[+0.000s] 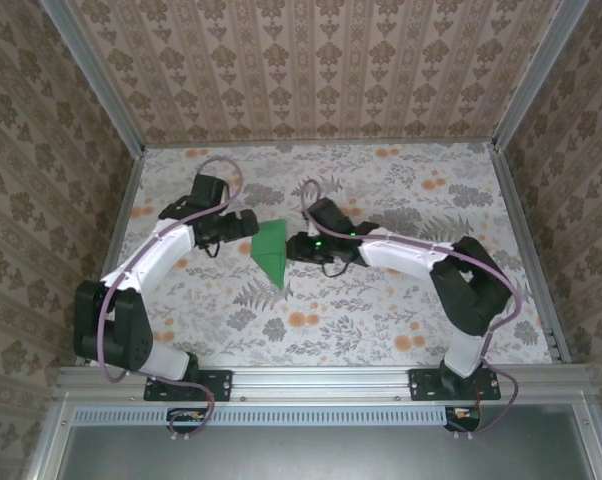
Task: Fold a paper plane with a square sheet of paper (pick it up from the middle)
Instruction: Fold the wing for the fifth time at the center of the table.
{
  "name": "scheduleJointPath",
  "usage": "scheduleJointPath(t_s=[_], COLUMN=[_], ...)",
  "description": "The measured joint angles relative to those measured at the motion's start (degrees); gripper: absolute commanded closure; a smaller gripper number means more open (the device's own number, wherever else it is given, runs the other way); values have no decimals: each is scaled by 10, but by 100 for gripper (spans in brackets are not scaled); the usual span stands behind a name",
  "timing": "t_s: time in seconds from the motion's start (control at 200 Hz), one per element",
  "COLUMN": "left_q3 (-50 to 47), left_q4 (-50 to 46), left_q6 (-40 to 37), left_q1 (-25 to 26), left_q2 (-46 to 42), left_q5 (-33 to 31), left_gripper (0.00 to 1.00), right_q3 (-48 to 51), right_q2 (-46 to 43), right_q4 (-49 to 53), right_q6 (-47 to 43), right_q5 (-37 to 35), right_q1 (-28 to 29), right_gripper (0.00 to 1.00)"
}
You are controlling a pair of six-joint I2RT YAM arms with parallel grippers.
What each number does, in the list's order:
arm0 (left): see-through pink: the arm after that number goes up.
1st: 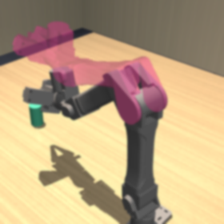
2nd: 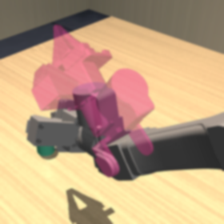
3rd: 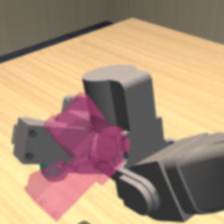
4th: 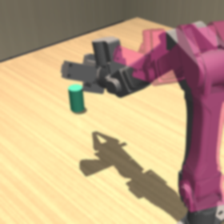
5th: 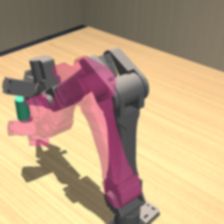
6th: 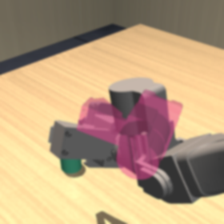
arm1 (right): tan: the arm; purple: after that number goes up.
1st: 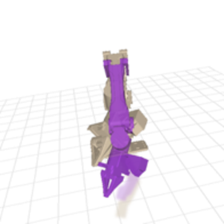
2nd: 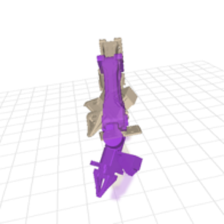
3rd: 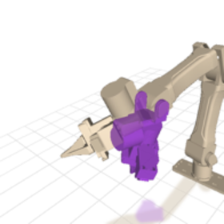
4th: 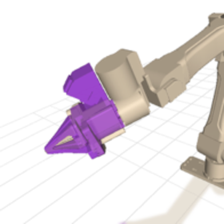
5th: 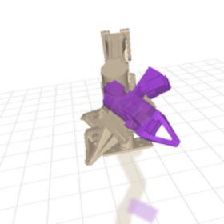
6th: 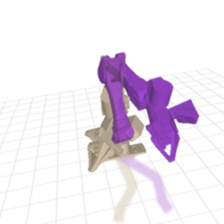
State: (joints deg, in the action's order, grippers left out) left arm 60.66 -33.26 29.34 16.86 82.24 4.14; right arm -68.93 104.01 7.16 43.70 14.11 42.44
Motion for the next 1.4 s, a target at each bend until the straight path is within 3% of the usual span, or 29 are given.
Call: scheduleJointPath(t_s=[0.235, 0.57, 0.755, 0.945, 1.05, 1.145, 1.4], left_q3=[-65, -91, -97, -114, -126, -130, -142], left_q4=[17, 58, 82, 102, 118, 129, 163], left_q6=[17, 24, 24, 24, 26, 28, 53], left_q1=[-68, -76, -76, -76, -76, -73, -31], left_q2=[-36, -37, -38, -38, -38, -38, -38], left_q5=[37, 89, 109, 130, 146, 156, 173], left_gripper=[0, 0, 0, 0, 0, 0, 0], right_q3=[-128, -218, -205, -93, -61, -53, 3], right_q2=[115, 203, 198, 118, 82, 54, -27], right_q4=[42, 174, 203, 210, 230, 222, 132], right_q6=[-3, -78, -179, -340, -391, -379, -180], right_q5=[-8, -57, -52, -30, -29, -28, -33], right_q1=[57, 58, 46, 8, -4, -6, -16], right_gripper=[68, 68, 66, 65, 57, 49, 55])
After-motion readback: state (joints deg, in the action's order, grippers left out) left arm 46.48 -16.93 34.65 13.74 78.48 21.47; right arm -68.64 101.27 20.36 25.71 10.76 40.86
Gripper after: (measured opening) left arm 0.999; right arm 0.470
